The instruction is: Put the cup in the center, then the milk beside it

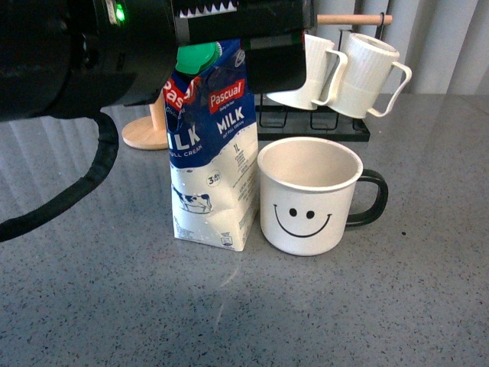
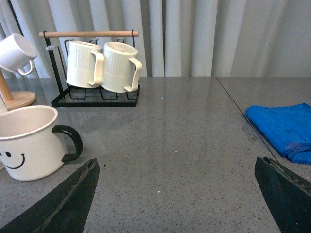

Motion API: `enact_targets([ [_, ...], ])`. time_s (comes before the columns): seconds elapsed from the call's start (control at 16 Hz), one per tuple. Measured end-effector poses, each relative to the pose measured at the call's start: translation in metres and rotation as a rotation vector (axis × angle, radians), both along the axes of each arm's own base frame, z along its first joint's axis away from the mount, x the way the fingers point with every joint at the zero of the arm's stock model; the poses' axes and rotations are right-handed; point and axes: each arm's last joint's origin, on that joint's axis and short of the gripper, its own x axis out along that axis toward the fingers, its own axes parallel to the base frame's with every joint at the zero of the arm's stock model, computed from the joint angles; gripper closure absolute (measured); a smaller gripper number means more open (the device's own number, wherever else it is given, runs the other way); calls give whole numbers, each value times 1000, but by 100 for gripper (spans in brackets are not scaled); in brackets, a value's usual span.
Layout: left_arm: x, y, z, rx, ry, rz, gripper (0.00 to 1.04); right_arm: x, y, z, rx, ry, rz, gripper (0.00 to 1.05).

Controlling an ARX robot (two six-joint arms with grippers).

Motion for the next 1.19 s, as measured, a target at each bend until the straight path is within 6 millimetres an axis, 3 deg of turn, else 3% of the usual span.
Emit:
enact_targets([
  [0.19,-12,8,22,-25,-40,-19,7,0,0,0,0,0,0,7],
  [0.38,-27,30,59,-49,-166,-20,7,0,0,0,0,0,0,7],
  [0.56,-47,71,84,-21,-263,44,7,0,0,0,0,0,0,7],
  [0.62,-55,89,86,32,-244,119,12,0,0,0,0,0,0,7],
  [0.81,-80,129,55,95,-226,235,39,0,0,0,0,0,0,7],
  [1.12,-106,150,-6,108,-207,210,97,0,0,0,0,0,0,7],
  [1.19,-110,152,-12,108,-211,213,104,0,0,0,0,0,0,7],
])
